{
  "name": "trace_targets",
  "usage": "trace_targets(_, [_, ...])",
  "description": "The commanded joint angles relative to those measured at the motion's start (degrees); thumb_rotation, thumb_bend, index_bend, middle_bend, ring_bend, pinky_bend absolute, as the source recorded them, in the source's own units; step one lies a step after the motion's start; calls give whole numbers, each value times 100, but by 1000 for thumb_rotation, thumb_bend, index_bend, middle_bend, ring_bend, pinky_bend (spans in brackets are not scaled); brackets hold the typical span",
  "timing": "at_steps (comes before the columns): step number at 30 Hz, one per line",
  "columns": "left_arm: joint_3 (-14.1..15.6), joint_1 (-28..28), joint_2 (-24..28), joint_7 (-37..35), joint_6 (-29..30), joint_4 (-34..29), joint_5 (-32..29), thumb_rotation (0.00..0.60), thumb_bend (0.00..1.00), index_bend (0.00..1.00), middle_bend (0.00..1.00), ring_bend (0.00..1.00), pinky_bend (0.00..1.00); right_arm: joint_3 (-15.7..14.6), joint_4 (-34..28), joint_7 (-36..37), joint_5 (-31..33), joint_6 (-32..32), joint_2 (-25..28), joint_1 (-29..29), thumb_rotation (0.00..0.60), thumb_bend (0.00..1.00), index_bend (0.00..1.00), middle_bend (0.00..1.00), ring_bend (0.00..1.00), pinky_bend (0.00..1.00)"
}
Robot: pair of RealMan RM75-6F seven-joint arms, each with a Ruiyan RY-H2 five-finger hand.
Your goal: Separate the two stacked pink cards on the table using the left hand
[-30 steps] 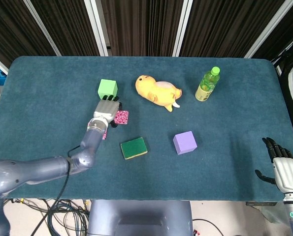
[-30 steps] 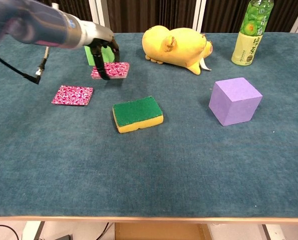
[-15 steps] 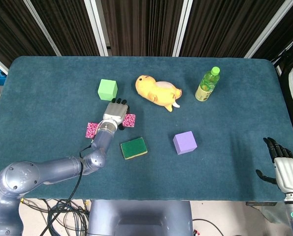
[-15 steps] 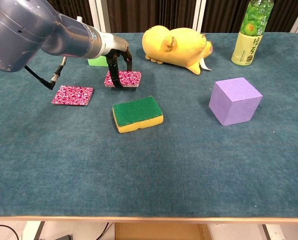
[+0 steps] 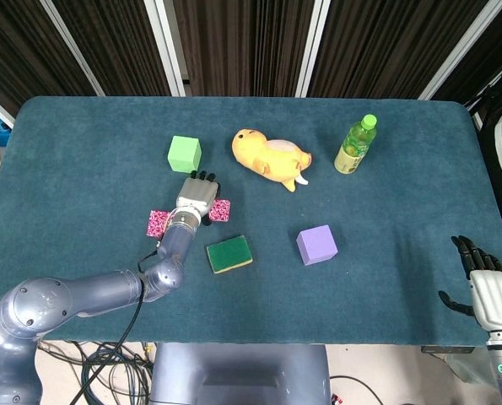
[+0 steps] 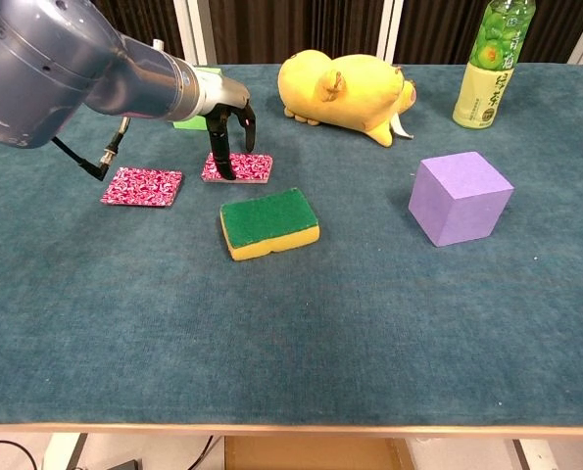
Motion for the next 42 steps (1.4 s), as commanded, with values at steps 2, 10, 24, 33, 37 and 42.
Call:
trace_targets(2, [1,0,-12,61,34,-11,-18,600,195,325,132,0,0,3,0,-1,4,3,3,-2,600,200,34,83,153,215])
trace_targets(10, [-119,8,17,39,118,-93,118,600,194,315,128,0,0,15,4,3,16,28,1,-12,600,201,33,83,153,216])
trace_targets(24, [-126,433,1537,-199,1040,-2356,959,600,194,361,128,0,0,-8,-25,-106,15,-30,-24,12,600,201,33,83,153,215])
trace_targets(33, [294,1333,2116,-1014,1361,-3253,2031,600,180,344,126,0,0,-18,-75,-249,35,-55,-44,23,600,200,33,83,153,216])
trace_targets(37, [468,1637,2151,-1308,1284,-3177,2396,600,149,337,126,0,0,-7,-80,-261,60,-50,-39,20,600,201,34,83,153,216])
trace_targets(42, [592,1847,2031,-1502,1147,-2889,2600,600,149,340,127,0,0,-10,-83,-268,62,-59,-41,23,600,200,33,83,153,216])
